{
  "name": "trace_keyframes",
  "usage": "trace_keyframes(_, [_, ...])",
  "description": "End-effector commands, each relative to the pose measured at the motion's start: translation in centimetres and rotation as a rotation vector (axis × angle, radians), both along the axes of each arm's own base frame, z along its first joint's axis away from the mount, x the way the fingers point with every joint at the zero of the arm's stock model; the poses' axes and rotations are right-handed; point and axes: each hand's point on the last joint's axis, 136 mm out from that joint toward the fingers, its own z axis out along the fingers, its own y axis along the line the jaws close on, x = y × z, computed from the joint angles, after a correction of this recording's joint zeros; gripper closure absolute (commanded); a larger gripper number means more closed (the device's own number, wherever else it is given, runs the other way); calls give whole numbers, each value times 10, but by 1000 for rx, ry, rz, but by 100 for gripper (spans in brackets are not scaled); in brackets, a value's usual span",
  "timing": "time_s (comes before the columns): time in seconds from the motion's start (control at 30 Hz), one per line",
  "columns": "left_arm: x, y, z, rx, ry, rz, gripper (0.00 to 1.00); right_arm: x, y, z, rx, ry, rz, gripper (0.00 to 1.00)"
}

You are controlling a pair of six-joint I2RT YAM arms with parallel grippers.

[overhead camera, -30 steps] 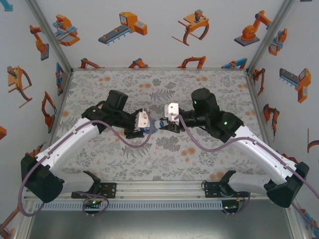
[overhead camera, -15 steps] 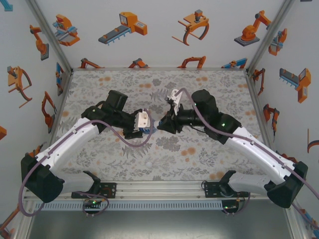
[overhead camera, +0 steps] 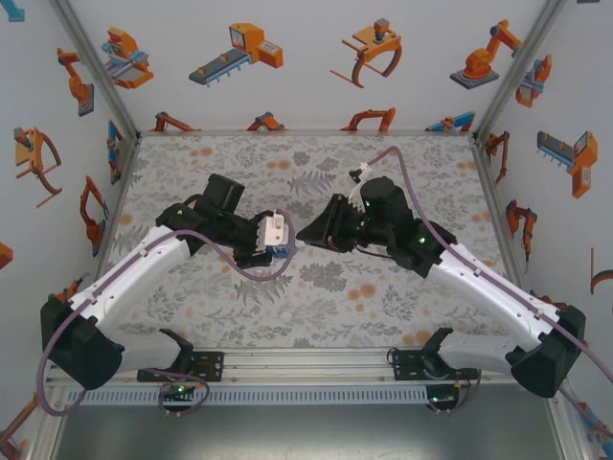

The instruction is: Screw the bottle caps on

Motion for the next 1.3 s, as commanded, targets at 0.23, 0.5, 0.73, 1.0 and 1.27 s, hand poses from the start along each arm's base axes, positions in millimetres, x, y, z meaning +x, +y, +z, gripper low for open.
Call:
trace_keyframes(0.23, [-9,-17,27,-117,-46,-87,100,2,-14,44,-153,-438,135,51])
trace_keyframes(0.5, [-8,-17,27,-117,-46,-86,100,-42,-7,66,-302,-1132,593,48])
trace_keyframes(0.73, [-8,-17,25,-115,-40,-88,100,-66,1,62,-325,-1502,823,48])
trace_keyframes(1.0, [-8,-17,25,-114,-40,-89,100,-67,13,54,-283,-1529,858,50])
trace_keyframes(1.27, [-8,-17,25,-115,-43,-88,100,-68,17,48,-261,-1511,886,57])
